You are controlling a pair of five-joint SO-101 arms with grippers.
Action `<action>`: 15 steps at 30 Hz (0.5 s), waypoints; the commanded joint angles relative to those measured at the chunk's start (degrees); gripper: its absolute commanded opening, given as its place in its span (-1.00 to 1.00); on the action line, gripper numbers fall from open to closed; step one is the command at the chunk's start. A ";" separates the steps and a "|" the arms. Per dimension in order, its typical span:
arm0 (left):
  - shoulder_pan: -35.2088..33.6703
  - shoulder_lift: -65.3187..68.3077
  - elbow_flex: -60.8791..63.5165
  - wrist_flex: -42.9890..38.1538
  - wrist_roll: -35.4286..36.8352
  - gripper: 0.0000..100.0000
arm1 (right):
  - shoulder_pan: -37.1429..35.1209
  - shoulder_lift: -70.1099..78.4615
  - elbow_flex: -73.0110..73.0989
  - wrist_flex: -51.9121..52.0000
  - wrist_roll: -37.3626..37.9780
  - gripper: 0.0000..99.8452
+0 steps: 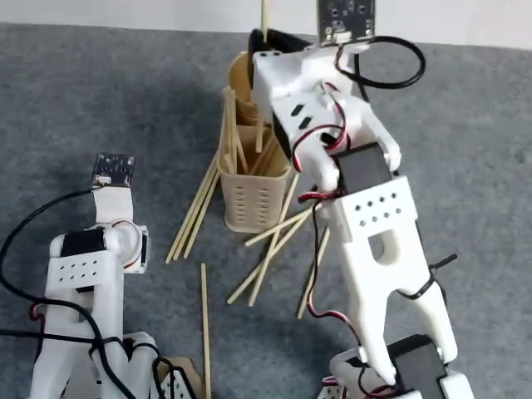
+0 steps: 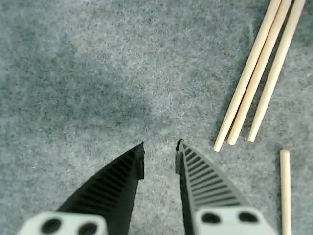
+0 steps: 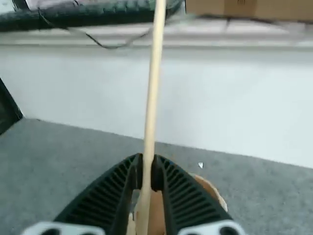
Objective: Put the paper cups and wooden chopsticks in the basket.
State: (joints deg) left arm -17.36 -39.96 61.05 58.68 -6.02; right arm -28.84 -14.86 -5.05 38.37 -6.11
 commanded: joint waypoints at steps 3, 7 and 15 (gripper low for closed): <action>0.40 -1.27 -0.31 -0.62 0.35 -0.72 | -0.31 -6.02 6.90 -7.69 -0.26 -0.99; 0.40 -1.27 -0.31 -0.62 0.35 -0.72 | -0.48 -9.36 11.74 -9.98 -0.26 -0.88; 0.48 -1.19 -0.31 -0.62 0.35 -0.72 | -0.31 -14.20 12.09 -0.66 2.20 -0.58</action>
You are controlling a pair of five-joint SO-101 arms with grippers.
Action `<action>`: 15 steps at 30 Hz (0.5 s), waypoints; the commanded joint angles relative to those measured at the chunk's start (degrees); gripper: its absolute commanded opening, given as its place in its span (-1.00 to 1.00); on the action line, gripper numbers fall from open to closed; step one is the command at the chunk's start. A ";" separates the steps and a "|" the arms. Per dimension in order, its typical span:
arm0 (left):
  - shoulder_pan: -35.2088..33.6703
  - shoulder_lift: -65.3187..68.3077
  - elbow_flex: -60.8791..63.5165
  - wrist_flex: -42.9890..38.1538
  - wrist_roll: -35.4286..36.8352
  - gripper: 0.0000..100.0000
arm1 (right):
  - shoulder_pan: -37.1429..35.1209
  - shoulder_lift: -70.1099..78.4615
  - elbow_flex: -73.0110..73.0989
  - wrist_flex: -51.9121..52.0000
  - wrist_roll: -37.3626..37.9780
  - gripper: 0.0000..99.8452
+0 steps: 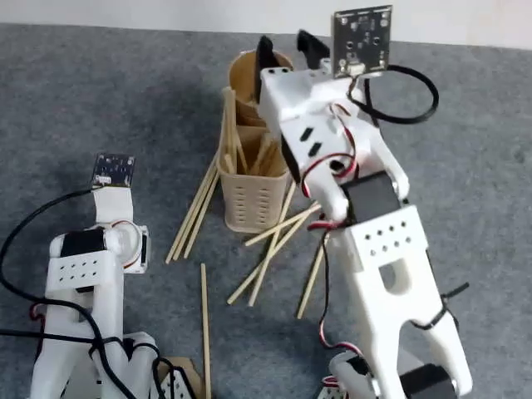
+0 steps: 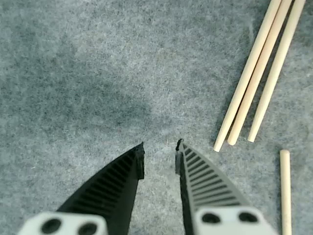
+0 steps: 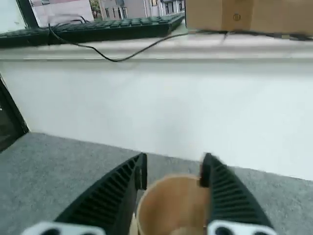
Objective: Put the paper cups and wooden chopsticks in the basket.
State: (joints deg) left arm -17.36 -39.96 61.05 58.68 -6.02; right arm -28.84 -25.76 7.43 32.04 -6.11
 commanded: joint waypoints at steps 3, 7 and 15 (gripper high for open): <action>0.48 -1.10 -0.31 -0.62 0.35 -0.72 | 1.10 -5.41 -3.65 16.75 4.66 -0.58; 0.31 -1.19 -0.31 -0.62 0.35 -0.72 | 9.27 -6.37 -6.64 36.18 5.71 -0.58; 0.22 -1.27 -2.51 -0.26 0.35 -0.73 | 18.15 -5.23 11.30 44.35 7.74 -0.58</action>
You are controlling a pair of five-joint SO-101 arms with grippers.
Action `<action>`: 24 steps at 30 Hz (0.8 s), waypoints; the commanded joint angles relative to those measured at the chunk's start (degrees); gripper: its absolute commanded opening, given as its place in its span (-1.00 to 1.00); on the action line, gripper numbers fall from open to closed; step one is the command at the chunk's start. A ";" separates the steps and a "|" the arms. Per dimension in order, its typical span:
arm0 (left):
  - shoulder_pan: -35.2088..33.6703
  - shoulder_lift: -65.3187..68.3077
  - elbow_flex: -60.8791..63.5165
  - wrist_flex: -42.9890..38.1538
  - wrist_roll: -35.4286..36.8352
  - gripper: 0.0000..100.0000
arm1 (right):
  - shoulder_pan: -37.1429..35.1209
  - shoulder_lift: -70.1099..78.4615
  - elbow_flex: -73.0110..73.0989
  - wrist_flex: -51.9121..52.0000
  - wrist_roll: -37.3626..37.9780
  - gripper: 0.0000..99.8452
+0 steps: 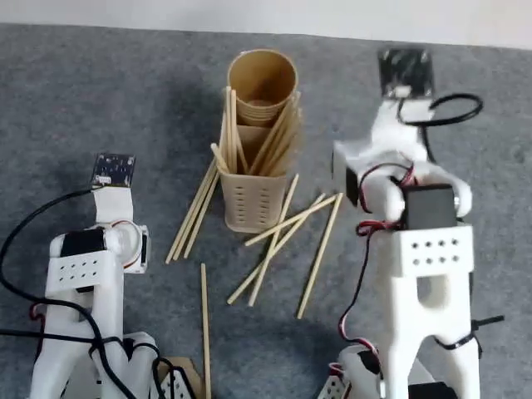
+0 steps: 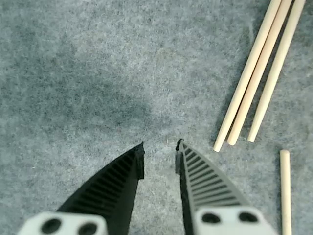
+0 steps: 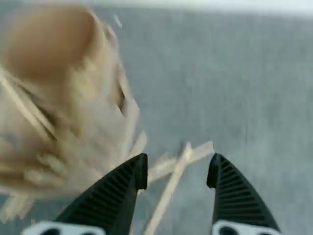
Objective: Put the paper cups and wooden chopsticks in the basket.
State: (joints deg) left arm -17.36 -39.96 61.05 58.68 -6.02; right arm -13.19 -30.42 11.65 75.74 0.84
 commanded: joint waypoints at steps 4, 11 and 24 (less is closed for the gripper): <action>2.59 -0.66 -9.10 4.40 -2.81 -0.72 | 7.25 -2.51 23.08 -9.63 1.14 -0.58; 13.58 9.98 -24.04 9.41 -3.69 -0.71 | 9.63 -21.05 56.22 -28.53 5.45 -0.58; 20.09 42.42 -39.52 7.03 -7.82 -0.65 | 10.51 -45.32 74.42 -28.88 11.69 -0.58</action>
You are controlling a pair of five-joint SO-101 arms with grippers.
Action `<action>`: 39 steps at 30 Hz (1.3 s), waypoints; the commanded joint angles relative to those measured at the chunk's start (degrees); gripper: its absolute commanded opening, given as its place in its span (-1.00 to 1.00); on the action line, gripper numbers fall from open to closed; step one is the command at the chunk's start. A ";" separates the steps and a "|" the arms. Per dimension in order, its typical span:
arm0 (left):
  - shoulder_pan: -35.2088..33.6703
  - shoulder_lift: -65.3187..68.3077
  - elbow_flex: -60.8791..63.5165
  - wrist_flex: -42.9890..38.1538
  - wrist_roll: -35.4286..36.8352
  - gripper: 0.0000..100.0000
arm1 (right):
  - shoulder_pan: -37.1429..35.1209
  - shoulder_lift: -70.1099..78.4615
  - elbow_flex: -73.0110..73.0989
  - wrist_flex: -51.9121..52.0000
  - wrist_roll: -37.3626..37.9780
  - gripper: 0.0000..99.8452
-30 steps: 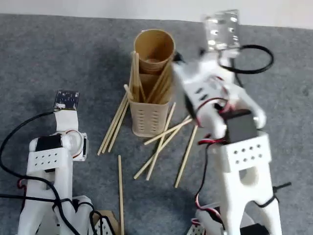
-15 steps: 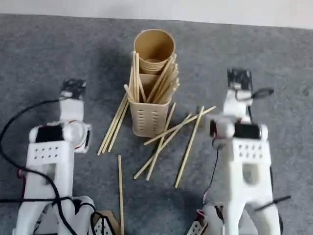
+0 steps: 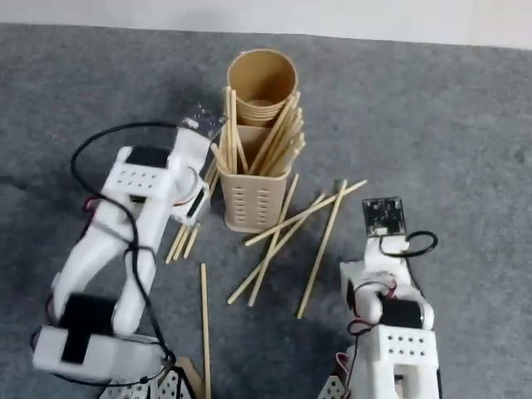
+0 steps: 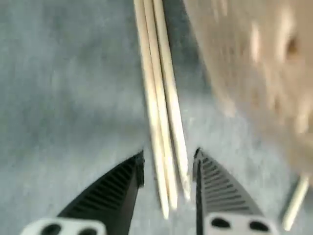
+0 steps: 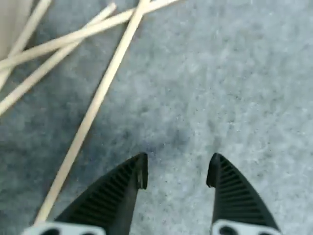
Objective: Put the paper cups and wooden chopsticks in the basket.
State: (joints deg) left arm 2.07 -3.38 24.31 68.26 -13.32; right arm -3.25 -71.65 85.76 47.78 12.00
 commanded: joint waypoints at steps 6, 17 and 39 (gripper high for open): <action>-0.75 12.79 -2.77 -8.18 -0.53 -0.66 | 0.48 -8.31 2.15 -0.66 0.44 -0.58; -5.49 8.48 -3.56 -10.29 3.43 -0.66 | 0.48 -8.48 2.07 -0.92 0.18 -0.58; -8.66 -8.84 -17.27 9.14 19.96 -0.66 | 0.40 -8.40 2.24 -0.92 0.09 -0.58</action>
State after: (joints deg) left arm -2.77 -11.38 7.78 75.03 1.45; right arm -3.25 -79.56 88.31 47.78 12.00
